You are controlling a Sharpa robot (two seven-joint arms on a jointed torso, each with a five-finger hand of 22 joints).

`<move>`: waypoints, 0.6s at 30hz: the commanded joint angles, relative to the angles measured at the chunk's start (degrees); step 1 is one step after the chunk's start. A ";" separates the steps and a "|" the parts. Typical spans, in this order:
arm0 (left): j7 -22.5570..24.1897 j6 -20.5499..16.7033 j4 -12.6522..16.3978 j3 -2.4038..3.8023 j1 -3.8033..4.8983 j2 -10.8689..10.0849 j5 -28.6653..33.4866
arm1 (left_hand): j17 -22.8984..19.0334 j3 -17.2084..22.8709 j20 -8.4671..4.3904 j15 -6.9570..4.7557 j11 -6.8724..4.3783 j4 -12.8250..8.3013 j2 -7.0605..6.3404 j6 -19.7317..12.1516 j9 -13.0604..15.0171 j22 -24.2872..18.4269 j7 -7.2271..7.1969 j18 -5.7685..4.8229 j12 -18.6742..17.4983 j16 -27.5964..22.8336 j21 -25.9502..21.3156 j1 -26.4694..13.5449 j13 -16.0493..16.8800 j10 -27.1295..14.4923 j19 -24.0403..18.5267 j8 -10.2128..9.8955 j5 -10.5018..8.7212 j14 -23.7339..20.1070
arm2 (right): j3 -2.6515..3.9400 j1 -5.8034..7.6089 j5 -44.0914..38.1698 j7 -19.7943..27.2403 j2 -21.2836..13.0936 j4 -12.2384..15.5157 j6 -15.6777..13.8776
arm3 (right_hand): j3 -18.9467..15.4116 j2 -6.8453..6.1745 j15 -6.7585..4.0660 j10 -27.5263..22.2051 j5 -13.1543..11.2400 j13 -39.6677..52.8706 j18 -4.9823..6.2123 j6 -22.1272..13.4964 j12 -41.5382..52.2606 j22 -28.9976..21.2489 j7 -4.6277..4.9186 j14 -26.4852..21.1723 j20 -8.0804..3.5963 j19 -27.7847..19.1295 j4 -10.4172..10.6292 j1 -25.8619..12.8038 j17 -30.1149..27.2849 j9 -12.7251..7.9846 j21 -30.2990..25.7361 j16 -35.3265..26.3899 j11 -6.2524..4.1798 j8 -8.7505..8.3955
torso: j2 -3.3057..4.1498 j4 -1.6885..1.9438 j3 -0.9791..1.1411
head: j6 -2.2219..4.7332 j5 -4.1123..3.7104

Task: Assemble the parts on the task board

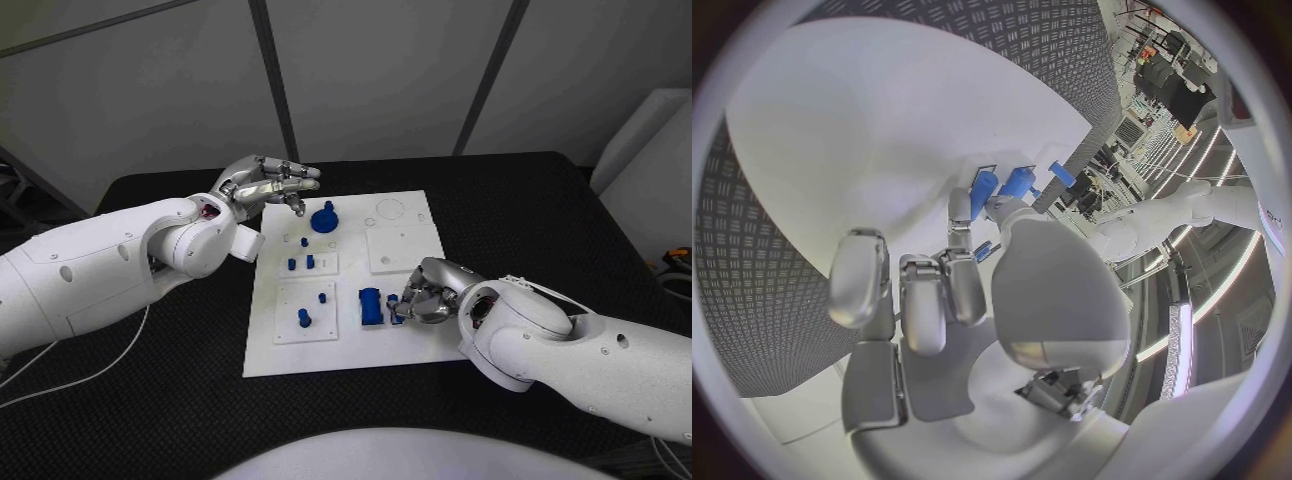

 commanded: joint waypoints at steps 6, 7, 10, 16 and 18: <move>-0.05 0.74 0.00 0.04 0.08 0.06 0.11 | -0.06 0.24 0.03 -0.05 -0.08 -0.03 0.42 -0.28 -0.02 0.03 0.12 -0.96 0.35 -0.06 -0.20 -0.36 -0.04 -0.38 -0.39 0.05 0.34 -0.53 | -0.10 -0.07 0.46 1.25 0.49 -0.03 0.67 | -4.73 0.67 -0.14 1.76 -9.08 7.57 -0.54 -1.08 -0.17 -0.31 0.24 5.72 -0.20 -0.06 0.27 -4.97 14.00 0.84 -0.20 0.13 -0.19 0.56 | -0.04 -0.02 0.00 | 0.10 -0.04; -0.06 0.73 -0.01 0.04 0.08 0.06 0.11 | -0.06 0.24 0.03 -0.05 -0.08 -0.03 0.42 -0.28 -0.02 0.03 0.12 -0.96 0.35 -0.06 -0.20 -0.36 -0.04 -0.38 -0.39 0.05 0.34 -0.53 | -0.10 -0.07 0.45 1.29 0.51 -0.06 0.62 | -5.33 0.83 -0.14 1.75 -10.38 7.57 -0.53 -1.17 -0.19 -0.33 0.24 5.71 -0.18 -0.07 0.28 -5.36 13.99 0.92 -0.22 0.12 -0.18 0.61 | -0.03 -0.02 0.01 | 0.12 -0.03; -0.09 0.73 -0.02 0.04 0.08 0.05 0.11 | -0.06 0.24 0.03 -0.05 -0.08 -0.03 0.42 -0.28 -0.02 0.03 0.12 -0.96 0.35 -0.06 -0.20 -0.36 -0.04 -0.38 -0.39 0.05 0.34 -0.53 | -0.10 -0.07 0.30 1.45 0.57 -0.10 0.38 | -7.84 1.59 -0.15 1.70 -14.20 7.55 -0.49 -1.43 -0.28 -0.44 0.23 5.70 -0.15 -0.15 0.34 -6.76 13.91 1.28 -0.37 0.08 -0.18 0.86 | -0.02 -0.02 0.01 | 0.14 -0.03; -0.18 0.79 -0.05 0.04 0.08 0.04 0.11 | -0.08 0.24 0.04 -0.02 -0.05 0.02 0.43 -0.34 -0.03 0.03 0.17 -0.97 0.37 -0.05 -0.21 -0.44 -0.05 -0.43 -0.40 0.02 0.34 -0.54 | -0.11 -0.07 -0.25 1.67 0.38 0.13 -0.18 | -9.70 2.31 -0.16 1.70 -15.68 7.58 -0.48 -1.60 -0.27 -0.44 0.21 5.70 -0.15 -0.15 0.39 -7.33 13.91 1.58 -0.41 0.08 -0.18 1.08 | -0.03 -0.04 0.00 | 0.12 -0.10; -0.20 0.81 -0.05 0.04 0.08 0.04 0.11 | -0.08 0.24 0.04 -0.02 -0.05 0.02 0.43 -0.34 -0.03 0.03 0.17 -0.97 0.37 -0.05 -0.21 -0.44 -0.05 -0.43 -0.40 0.02 0.34 -0.54 | -0.11 -0.07 -0.58 1.79 0.16 0.39 -0.45 | -9.80 2.38 -0.16 1.71 -15.71 7.61 -0.48 -1.60 -0.22 -0.43 0.19 5.70 -0.15 -0.14 0.34 -7.23 13.94 1.60 -0.41 0.10 -0.19 1.10 | -0.02 -0.03 0.01 | 0.12 -0.12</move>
